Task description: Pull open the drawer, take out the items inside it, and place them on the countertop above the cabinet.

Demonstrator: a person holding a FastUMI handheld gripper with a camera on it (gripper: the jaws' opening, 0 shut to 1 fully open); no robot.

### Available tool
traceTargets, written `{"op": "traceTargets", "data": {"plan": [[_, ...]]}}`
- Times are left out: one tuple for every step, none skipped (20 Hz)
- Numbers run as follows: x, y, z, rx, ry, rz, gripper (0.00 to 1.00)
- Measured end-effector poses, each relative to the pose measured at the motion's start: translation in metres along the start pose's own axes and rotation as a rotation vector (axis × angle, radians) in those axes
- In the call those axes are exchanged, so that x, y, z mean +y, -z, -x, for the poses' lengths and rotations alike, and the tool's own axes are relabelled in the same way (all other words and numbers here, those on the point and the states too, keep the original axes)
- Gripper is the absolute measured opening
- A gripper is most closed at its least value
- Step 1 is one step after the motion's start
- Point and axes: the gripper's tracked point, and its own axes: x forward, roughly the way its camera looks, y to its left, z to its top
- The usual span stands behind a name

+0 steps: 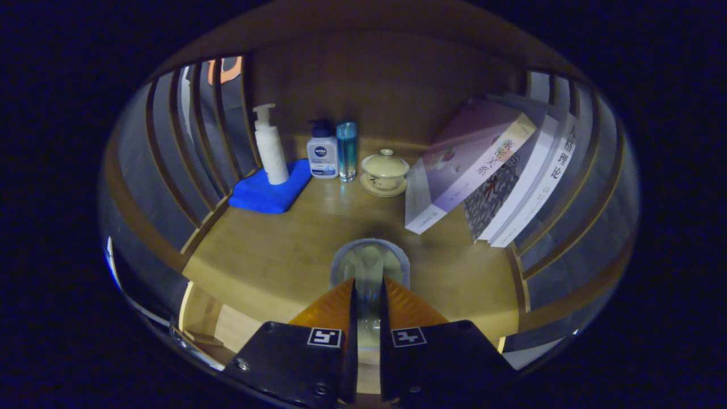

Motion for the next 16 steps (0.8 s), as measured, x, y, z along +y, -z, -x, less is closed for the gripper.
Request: {"op": "traceTargets", "data": {"plan": [[0.0, -0.002, -0.005, 0.003, 0.003, -0.001, 0.19], [-0.001, -0.003, -0.009, 0.002, 0.012, -0.006, 0.19], [-0.001, -0.004, -0.014, 0.008, 0.018, -0.006, 0.19], [-0.001, -0.003, -0.019, 0.009, 0.025, -0.013, 0.19], [-0.002, -0.006, -0.023, 0.007, 0.031, -0.014, 0.19], [-0.005, -0.009, -0.027, -0.005, 0.048, -0.015, 0.19], [-0.008, -0.01, -0.029, -0.013, 0.065, -0.019, 0.19], [-0.008, -0.011, -0.03, -0.021, 0.074, -0.028, 0.2], [-0.01, -0.011, -0.03, -0.027, 0.085, -0.024, 0.2], [-0.01, -0.009, -0.031, -0.033, 0.085, -0.022, 0.24], [-0.009, -0.01, -0.029, -0.04, 0.08, -0.014, 0.28], [-0.009, -0.013, -0.025, -0.063, 0.079, -0.015, 0.39], [-0.009, -0.019, -0.019, -0.095, 0.077, -0.01, 0.42], [-0.012, -0.02, -0.011, -0.119, 0.092, -0.016, 0.46], [-0.012, -0.018, 0.0, -0.127, 0.099, -0.019, 0.5], [-0.008, -0.018, 0.011, -0.147, 0.085, -0.023, 0.54]]}}
